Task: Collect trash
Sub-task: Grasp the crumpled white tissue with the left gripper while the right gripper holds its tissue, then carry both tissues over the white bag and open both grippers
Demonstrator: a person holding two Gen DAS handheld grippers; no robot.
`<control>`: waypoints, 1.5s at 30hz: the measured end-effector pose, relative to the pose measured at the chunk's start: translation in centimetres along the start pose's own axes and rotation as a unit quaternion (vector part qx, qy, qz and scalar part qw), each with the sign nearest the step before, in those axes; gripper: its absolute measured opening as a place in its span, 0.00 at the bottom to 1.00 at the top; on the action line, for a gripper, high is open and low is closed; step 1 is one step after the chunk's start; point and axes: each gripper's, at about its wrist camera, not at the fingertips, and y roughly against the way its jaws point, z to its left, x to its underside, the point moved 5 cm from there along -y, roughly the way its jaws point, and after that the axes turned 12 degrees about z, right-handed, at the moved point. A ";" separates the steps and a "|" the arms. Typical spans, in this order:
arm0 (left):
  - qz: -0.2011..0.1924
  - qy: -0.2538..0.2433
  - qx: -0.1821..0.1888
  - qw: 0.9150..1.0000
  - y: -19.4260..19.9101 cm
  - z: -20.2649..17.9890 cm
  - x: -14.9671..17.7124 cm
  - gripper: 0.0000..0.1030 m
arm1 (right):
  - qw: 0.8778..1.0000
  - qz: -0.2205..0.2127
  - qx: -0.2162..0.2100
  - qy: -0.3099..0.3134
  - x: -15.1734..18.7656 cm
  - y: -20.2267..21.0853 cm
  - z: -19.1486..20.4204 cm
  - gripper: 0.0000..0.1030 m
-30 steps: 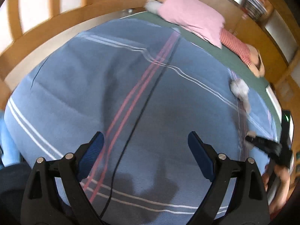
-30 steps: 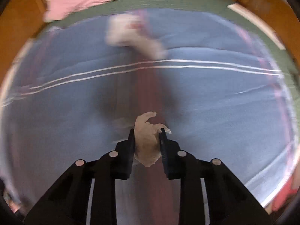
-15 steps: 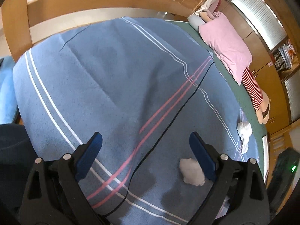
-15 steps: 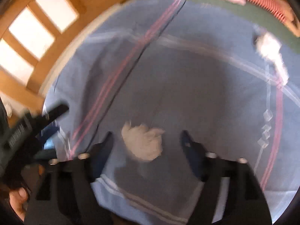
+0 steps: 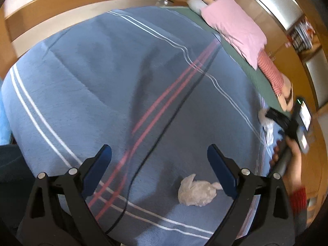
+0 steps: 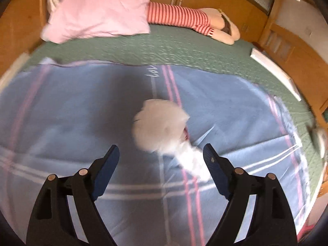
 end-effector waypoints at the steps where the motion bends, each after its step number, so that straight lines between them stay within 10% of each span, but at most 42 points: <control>1: 0.006 -0.009 0.001 1.000 -0.2 -0.3 0.2 0.91 | 1.000 -0.002 0.013 0.003 -0.4 -0.9 0.0 0.80; 4: 0.036 -0.062 -0.003 0.997 -1.4 -2.3 1.2 0.91 | 0.999 0.005 0.050 0.016 -0.9 -2.8 -0.5 0.79; 8: 0.047 -0.142 -0.027 0.988 -2.3 -5.1 2.5 0.91 | 0.999 0.030 0.019 0.019 -1.1 -4.8 0.1 0.33; 11: 0.041 -0.196 -0.052 0.978 -2.5 -6.7 3.3 0.91 | 0.999 0.027 0.001 0.023 -0.6 -4.0 0.3 0.22; 16: 0.043 -0.198 -0.053 0.978 -2.6 -6.5 2.7 0.91 | 0.998 0.016 -0.052 0.012 1.6 -0.5 0.4 0.20; 20: 0.038 -0.076 0.019 0.996 -1.7 -2.9 0.0 0.91 | 0.993 0.033 -0.112 0.013 4.5 2.4 -0.1 0.20; 24: 0.054 -0.013 0.057 0.997 -2.1 -0.7 -0.7 0.90 | 0.986 0.038 -0.157 0.031 7.6 5.8 -0.3 0.20; 28: 0.065 -0.099 0.044 0.992 -3.1 -4.4 0.2 0.90 | 0.980 0.037 -0.187 0.059 11.1 9.2 -0.4 0.20; 33: 0.075 -0.267 -0.069 0.958 -5.7 -8.8 3.2 0.72 | 0.973 0.037 -0.214 0.082 15.5 13.2 -0.9 0.20; 37: 0.087 -0.294 -0.084 0.948 -6.9 -9.1 4.2 0.37 | 0.972 0.017 -0.217 0.089 19.1 17.1 -2.8 0.20; 45: -0.027 -0.333 -0.046 0.941 -1.4 -10.1 4.9 0.23 | 0.978 -0.012 -0.195 0.069 27.7 23.9 -8.2 0.20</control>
